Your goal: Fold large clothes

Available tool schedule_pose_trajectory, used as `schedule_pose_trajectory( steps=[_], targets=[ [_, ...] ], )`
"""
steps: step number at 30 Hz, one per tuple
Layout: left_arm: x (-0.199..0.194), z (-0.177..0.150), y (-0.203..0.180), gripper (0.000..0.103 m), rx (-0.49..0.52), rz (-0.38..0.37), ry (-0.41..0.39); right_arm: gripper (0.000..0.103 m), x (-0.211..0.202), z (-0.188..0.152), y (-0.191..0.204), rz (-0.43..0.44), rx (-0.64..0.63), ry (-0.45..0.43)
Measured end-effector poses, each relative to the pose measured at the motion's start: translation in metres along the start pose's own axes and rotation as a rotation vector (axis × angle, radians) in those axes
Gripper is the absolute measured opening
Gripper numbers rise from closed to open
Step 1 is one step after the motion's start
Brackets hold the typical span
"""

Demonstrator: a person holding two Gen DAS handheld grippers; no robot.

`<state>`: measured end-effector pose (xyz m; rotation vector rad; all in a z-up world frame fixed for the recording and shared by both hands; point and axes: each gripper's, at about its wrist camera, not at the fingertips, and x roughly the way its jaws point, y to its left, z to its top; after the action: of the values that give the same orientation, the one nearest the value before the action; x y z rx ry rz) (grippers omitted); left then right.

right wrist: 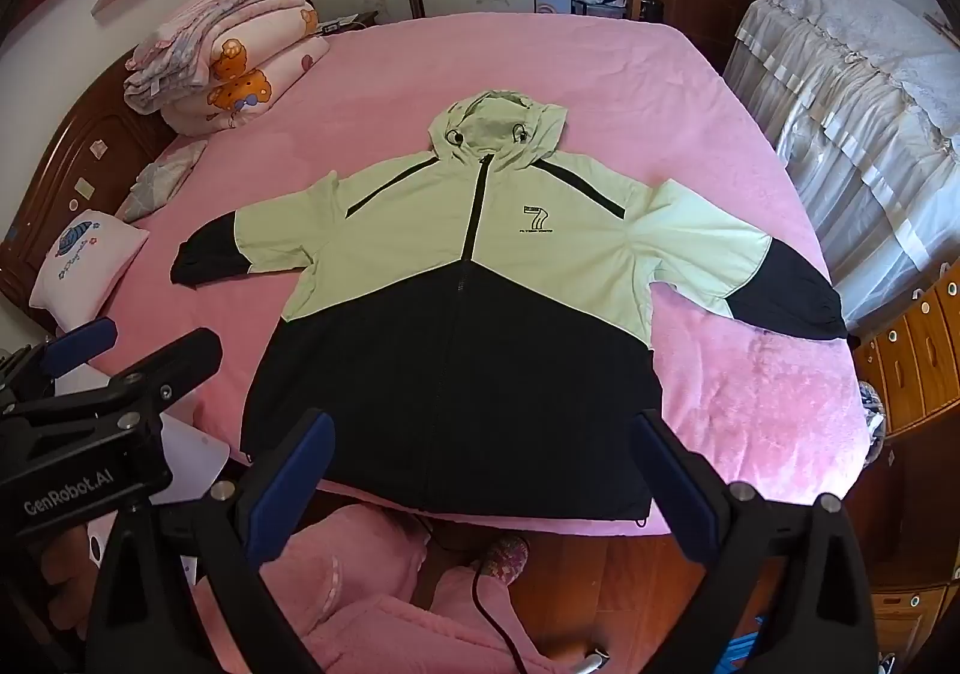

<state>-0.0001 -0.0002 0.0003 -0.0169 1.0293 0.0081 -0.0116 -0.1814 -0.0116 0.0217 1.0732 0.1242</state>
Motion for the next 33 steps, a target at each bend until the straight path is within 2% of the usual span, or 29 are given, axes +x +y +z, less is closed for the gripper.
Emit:
schedule_pose_trajectory(
  steps=[12,23,33],
  targets=[
    [0.007,0.006,0.001,0.102,0.015,-0.001,-0.006,0.099,0.000,0.002,-0.001,0.003,0.002,0.001],
    [-0.001,0.004,-0.004,0.102,0.018,0.001,-0.011,0.099,0.002,0.006,-0.006,0.004,0.010,0.005],
    [-0.008,0.011,-0.008,0.102,0.019,0.021,-0.054,0.099,0.007,0.011,-0.018,-0.002,0.033,-0.006]
  ],
)
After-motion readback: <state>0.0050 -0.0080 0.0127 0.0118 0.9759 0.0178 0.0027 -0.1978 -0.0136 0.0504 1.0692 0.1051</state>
